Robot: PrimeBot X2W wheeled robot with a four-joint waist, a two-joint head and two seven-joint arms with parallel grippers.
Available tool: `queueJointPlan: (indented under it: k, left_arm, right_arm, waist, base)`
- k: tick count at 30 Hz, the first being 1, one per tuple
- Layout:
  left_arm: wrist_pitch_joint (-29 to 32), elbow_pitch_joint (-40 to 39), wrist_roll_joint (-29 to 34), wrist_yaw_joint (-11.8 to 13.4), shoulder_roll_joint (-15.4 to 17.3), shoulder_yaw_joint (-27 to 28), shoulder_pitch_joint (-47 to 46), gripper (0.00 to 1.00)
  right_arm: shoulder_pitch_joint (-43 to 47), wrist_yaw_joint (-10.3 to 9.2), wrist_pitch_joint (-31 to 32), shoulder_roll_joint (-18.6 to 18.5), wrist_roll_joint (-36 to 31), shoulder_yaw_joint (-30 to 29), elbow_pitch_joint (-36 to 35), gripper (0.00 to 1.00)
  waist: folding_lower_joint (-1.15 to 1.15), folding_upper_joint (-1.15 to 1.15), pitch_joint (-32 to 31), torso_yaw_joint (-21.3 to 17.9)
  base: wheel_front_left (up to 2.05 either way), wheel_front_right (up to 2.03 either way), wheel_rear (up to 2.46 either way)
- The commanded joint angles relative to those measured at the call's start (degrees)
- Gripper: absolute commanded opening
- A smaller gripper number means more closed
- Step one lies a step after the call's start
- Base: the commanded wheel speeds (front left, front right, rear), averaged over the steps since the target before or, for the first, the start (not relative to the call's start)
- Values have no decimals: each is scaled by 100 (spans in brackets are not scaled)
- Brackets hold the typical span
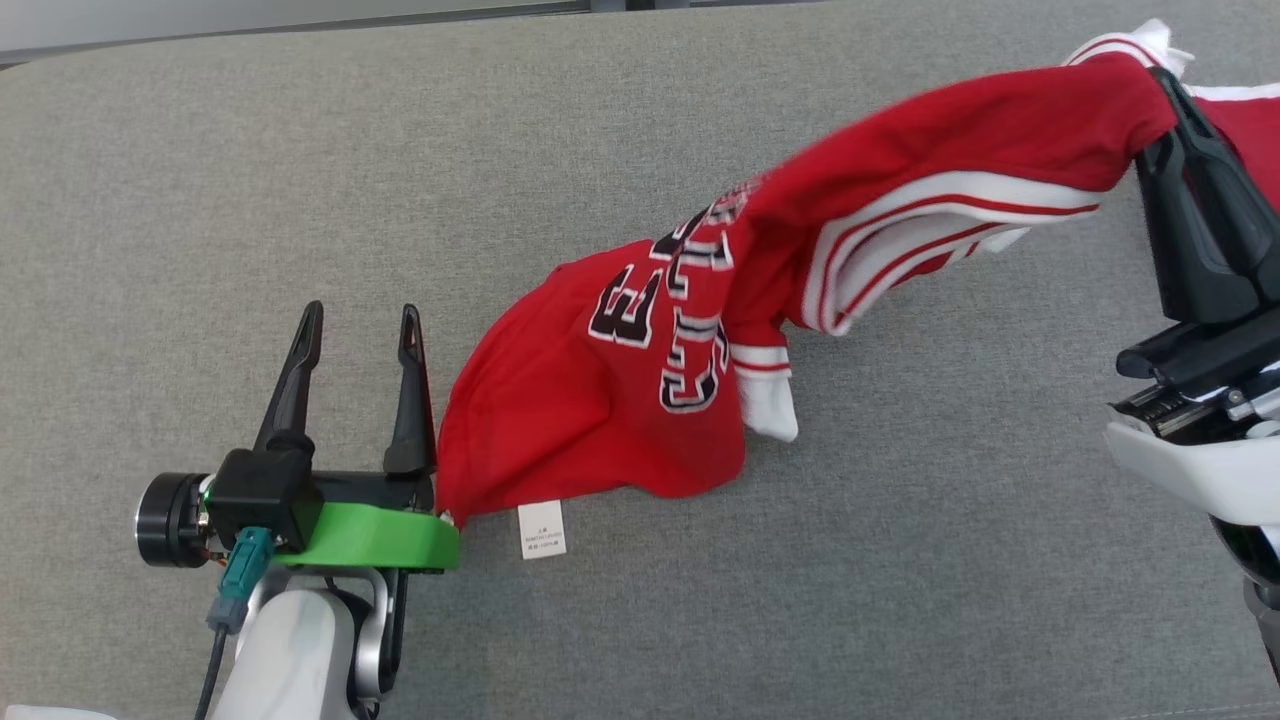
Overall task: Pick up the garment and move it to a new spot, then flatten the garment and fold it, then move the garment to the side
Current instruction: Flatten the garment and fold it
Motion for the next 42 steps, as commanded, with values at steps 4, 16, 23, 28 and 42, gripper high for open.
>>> queueJointPlan:
  k: [4,16,23,28,42]
  left_arm:
    - [-17,-31,-16,-49,-40,2,21,100]
    - [-17,-64,88,-150,-130,-108,-349,100]
    - [-17,-146,134,-196,-239,-254,-646,100]
    - [-16,-286,142,-197,-283,-327,-797,100]
    - [-17,-300,239,-158,-313,-285,-740,100]
  right_arm:
    - [150,-9,191,27,128,-205,11,0]
    - [-974,-9,132,-382,722,163,1215,0]
    - [-1959,-9,108,-764,1050,502,2145,0]
    - [-2635,-9,76,-914,1355,766,3074,0]
    - [-3107,-9,-583,-507,1442,1311,5031,100]
  waist:
    - [0,0,71,42]
    - [0,0,612,288]
    - [0,0,1144,715]
    - [0,0,1438,926]
    - [0,0,1311,763]
  base:
    - [0,0,0]
    - [0,0,0]
    - [0,0,0]
    - [0,0,0]
    - [0,0,0]
